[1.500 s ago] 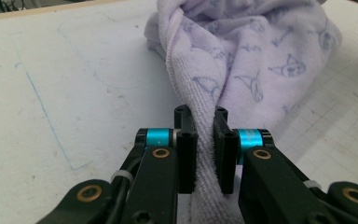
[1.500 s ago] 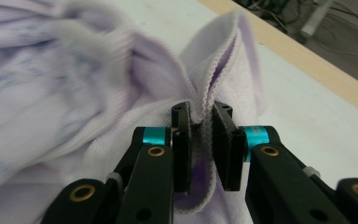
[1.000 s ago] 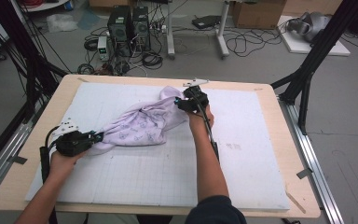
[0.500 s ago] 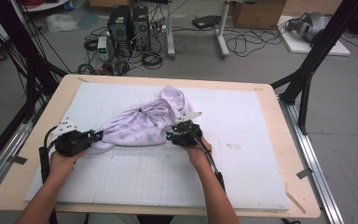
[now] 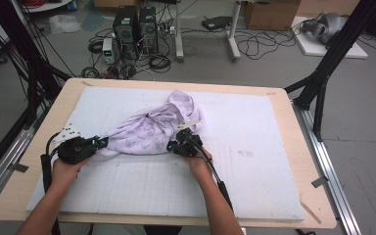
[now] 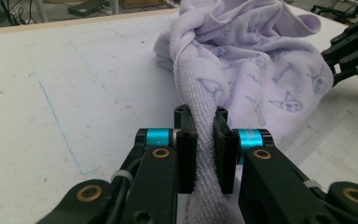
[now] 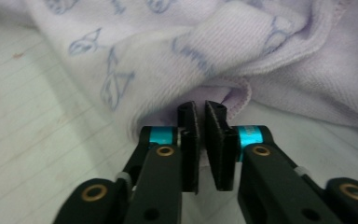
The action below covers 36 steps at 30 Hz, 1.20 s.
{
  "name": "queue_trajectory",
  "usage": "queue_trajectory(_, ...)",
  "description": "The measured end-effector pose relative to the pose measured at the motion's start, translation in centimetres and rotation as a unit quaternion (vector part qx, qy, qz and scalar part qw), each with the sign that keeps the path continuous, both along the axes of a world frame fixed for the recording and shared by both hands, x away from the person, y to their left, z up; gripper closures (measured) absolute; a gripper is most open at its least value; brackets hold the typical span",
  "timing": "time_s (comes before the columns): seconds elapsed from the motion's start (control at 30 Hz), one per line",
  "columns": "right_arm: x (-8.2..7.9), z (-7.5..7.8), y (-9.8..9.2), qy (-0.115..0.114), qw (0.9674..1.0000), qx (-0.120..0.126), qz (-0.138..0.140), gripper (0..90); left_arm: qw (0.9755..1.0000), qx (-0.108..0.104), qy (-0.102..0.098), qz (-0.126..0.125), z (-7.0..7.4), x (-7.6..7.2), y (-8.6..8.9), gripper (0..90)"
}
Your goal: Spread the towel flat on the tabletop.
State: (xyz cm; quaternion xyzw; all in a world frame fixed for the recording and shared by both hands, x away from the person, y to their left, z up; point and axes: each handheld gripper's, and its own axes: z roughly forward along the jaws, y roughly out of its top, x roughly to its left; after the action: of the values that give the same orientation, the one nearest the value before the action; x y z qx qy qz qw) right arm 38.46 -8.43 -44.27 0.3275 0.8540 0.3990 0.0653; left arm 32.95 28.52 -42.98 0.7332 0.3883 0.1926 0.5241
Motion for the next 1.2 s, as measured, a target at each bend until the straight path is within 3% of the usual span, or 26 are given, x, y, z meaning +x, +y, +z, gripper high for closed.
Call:
queue_trajectory(0.17, -1.9, 1.0, -2.7, -0.005, 0.9998, 0.021, -0.004, 88.0, 0.9999, -0.003, 0.001, -0.011, 0.1, -0.2, 0.0, 82.4)
queue_trajectory(0.27, -3.3, 1.1, -5.2, -0.003, 0.9997, 0.011, -0.023, 88.1, 0.9994, -0.011, 0.012, -0.030, 0.0, -0.3, -0.7, 82.4)
queue_trajectory(0.3, -3.3, 1.1, -5.2, -0.003, 0.9997, 0.011, -0.023, 88.1, 0.9994, -0.011, 0.012, -0.030, 0.0, -0.3, -0.7, 82.4)
queue_trajectory(0.33, -4.2, 1.2, -7.0, 0.001, 0.9990, 0.016, -0.041, 88.1, 0.9988, -0.016, 0.012, -0.044, 0.0, -0.5, -1.3, 82.4)
queue_trajectory(0.37, -4.2, 1.2, -7.0, 0.001, 0.9990, 0.016, -0.041, 88.1, 0.9988, -0.016, 0.012, -0.044, 0.0, -0.5, -1.3, 82.4)
queue_trajectory(0.4, -5.2, 1.6, -8.7, -0.006, 0.9983, 0.017, -0.054, 88.1, 0.9982, -0.017, 0.013, -0.056, 0.1, -0.6, -1.9, 82.4)
queue_trajectory(0.47, -5.8, 1.8, -9.5, -0.009, 0.9978, 0.016, -0.063, 88.2, 0.9979, -0.017, 0.014, -0.061, 0.1, -0.7, -2.3, 82.4)
queue_trajectory(0.53, -7.2, 2.3, -11.9, -0.018, 0.9959, 0.013, -0.088, 88.1, 0.9973, -0.018, 0.015, -0.070, 0.1, -0.8, -2.9, 82.4)
queue_trajectory(0.63, -8.6, 2.5, -13.9, -0.014, 0.9940, 0.013, -0.108, 88.1, 0.9957, -0.015, 0.018, -0.089, 0.0, -1.0, -3.9, 82.4)
queue_trajectory(0.77, -10.3, 2.3, -14.8, -0.013, 0.9932, -0.021, -0.114, 88.1, 0.9914, -0.001, 0.034, -0.126, -0.4, -1.5, -5.3, 81.2)
queue_trajectory(0.83, -10.8, 2.2, -14.8, -0.020, 0.9925, -0.035, -0.115, 86.2, 0.9913, 0.001, 0.036, -0.127, -0.4, -1.5, -5.5, 76.5)
queue_trajectory(0.9, -10.8, 2.2, -14.7, -0.034, 0.9910, -0.037, -0.124, 70.2, 0.9922, -0.006, 0.039, -0.118, -0.4, -1.4, -5.4, 59.6)
queue_trajectory(0.93, -10.7, 2.2, -14.7, -0.048, 0.9908, -0.025, -0.124, 66.4, 0.9947, -0.021, 0.047, -0.089, -0.3, -1.1, -4.9, 49.9)
queue_trajectory(0.97, -10.7, 2.2, -14.7, -0.048, 0.9908, -0.025, -0.124, 66.4, 0.9947, -0.021, 0.047, -0.089, -0.3, -1.1, -4.9, 43.5)
queue_trajectory(1.0, -10.5, 2.5, -14.7, -0.066, 0.9899, -0.002, -0.125, 59.5, 0.9955, -0.030, 0.046, -0.078, -0.3, -1.0, -4.6, 40.9)
queue_trajectory(1.07, -10.1, 2.7, -14.5, -0.079, 0.9897, 0.006, -0.119, 54.8, 0.9971, -0.044, 0.040, -0.048, -0.1, -0.9, -3.5, 39.3)
queue_trajectory(1.17, -9.0, 2.4, -13.8, -0.086, 0.9901, 0.016, -0.110, 55.0, 0.9972, -0.047, 0.041, -0.042, -0.1, -0.7, -3.1, 38.7)
queue_trajectory(1.2, -8.5, 2.3, -13.5, -0.088, 0.9901, 0.004, -0.109, 60.2, 0.9975, -0.045, 0.040, -0.036, -0.1, -0.7, -2.8, 38.8)
